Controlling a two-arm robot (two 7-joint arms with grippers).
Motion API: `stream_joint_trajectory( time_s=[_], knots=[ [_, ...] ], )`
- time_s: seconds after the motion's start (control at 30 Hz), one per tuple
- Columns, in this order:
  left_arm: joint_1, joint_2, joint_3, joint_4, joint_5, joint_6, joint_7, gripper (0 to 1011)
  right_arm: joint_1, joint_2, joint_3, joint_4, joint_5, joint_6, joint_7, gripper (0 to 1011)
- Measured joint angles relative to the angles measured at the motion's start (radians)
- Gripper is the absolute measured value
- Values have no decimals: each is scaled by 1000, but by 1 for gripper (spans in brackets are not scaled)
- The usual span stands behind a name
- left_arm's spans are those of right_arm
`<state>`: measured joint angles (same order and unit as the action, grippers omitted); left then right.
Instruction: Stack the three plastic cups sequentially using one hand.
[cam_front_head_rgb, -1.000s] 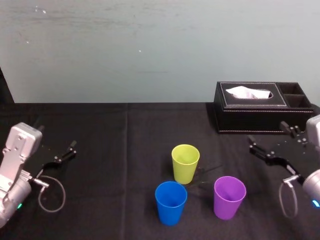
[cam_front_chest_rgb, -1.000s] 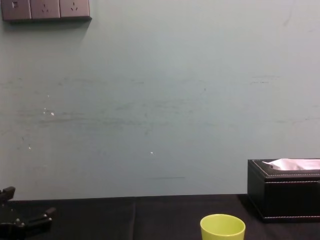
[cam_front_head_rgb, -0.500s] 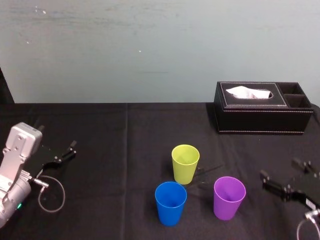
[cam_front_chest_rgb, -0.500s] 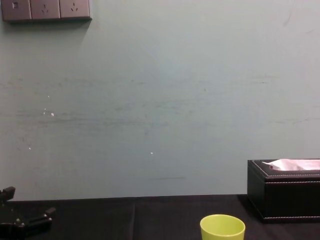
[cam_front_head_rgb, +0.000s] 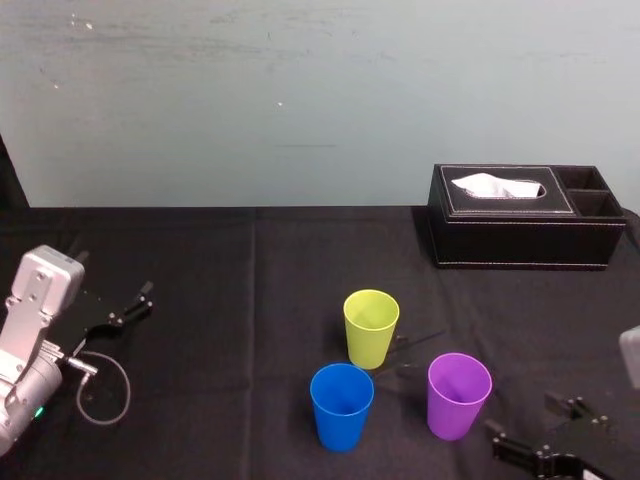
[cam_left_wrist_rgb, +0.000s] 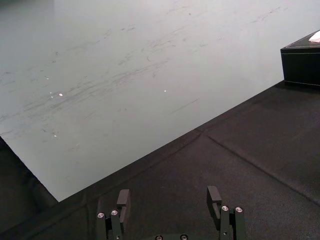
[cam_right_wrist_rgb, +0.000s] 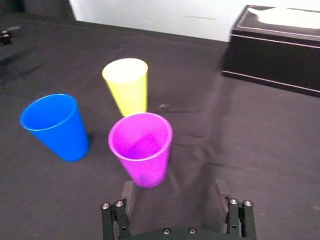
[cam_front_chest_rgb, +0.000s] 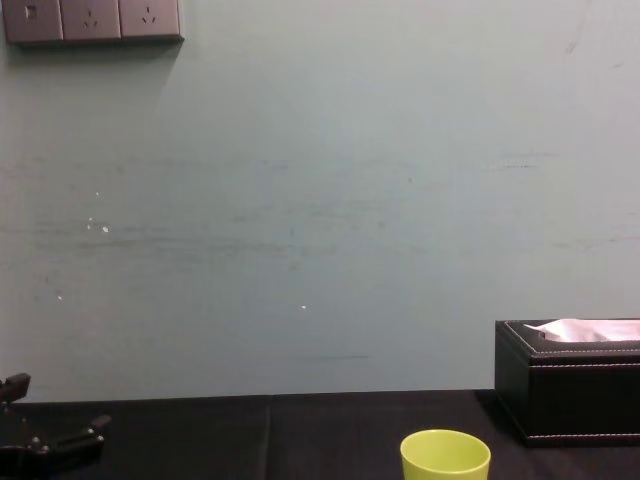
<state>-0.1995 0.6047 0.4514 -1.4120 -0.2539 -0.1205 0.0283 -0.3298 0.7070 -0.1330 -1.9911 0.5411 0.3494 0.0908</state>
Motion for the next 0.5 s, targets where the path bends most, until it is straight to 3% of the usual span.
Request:
stream_joint_trajectory(
  time_s=[0.3, 0.5],
  knots=[
    [0, 0, 0, 0, 0, 0, 0, 1000, 62, -47, -69, 22, -41, 20, 31, 1004],
    [0, 0, 0, 0, 0, 0, 0, 1000, 95, -73, -94, 44, -62, 32, 46, 1004]
  ],
)
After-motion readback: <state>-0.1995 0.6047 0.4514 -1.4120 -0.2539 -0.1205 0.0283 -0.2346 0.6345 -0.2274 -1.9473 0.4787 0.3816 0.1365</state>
